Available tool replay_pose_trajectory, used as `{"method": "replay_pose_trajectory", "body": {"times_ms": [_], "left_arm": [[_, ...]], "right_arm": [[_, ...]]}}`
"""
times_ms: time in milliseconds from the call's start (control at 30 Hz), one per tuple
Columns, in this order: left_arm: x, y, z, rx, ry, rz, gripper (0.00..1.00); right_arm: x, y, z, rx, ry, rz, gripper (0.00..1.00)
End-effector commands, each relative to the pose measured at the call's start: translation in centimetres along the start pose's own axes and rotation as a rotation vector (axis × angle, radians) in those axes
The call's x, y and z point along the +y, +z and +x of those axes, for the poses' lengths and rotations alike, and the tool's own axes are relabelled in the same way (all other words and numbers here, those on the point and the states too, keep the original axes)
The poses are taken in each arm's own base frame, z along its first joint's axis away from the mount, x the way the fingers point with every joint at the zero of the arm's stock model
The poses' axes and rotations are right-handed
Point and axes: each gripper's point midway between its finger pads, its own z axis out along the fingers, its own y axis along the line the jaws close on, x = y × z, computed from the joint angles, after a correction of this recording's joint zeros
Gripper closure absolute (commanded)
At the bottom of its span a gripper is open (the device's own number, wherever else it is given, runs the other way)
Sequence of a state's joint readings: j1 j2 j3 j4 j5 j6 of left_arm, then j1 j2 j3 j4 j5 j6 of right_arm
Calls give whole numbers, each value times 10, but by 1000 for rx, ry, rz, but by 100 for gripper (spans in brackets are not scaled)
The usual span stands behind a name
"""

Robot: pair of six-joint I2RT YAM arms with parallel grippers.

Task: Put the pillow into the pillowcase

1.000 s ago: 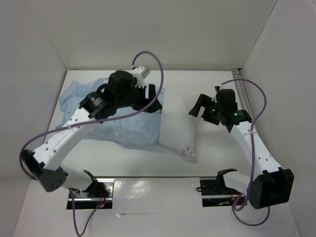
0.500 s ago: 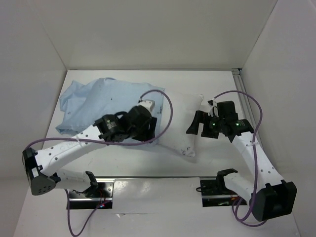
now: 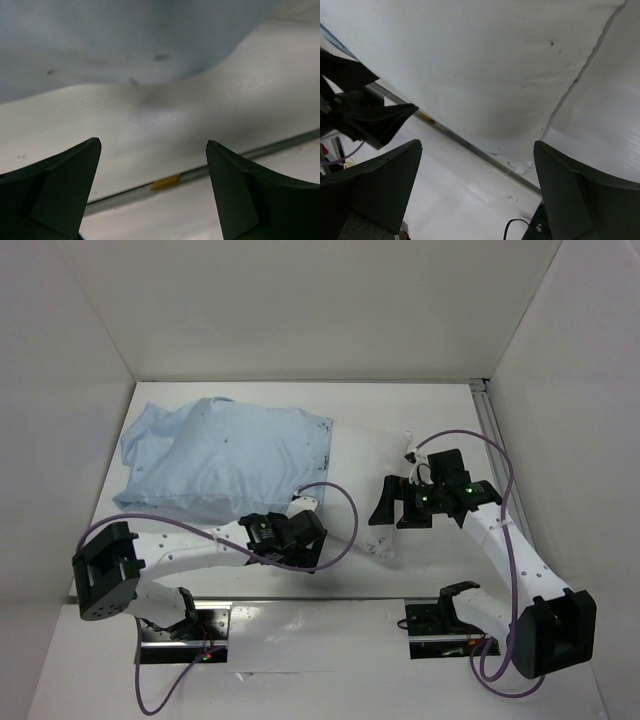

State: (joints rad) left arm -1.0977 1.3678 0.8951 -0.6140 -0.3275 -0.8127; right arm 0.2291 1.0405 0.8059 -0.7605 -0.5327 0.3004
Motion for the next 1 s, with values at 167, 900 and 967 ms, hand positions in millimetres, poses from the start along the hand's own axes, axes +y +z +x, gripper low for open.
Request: {"method": "replay_pose_trajectory", "body": {"times_ms": [167, 900, 967], "left_arm": [[-13, 36, -39, -249, -23, 16, 3], [-1, 10, -123, -349, -101, 75, 100], [-21, -22, -137, -371, -80, 174, 100]], "right_arm": [[0, 5, -3, -6, 1, -4, 0], [24, 31, -11, 7, -27, -142, 42], [47, 42, -22, 1, -65, -191, 75]]}}
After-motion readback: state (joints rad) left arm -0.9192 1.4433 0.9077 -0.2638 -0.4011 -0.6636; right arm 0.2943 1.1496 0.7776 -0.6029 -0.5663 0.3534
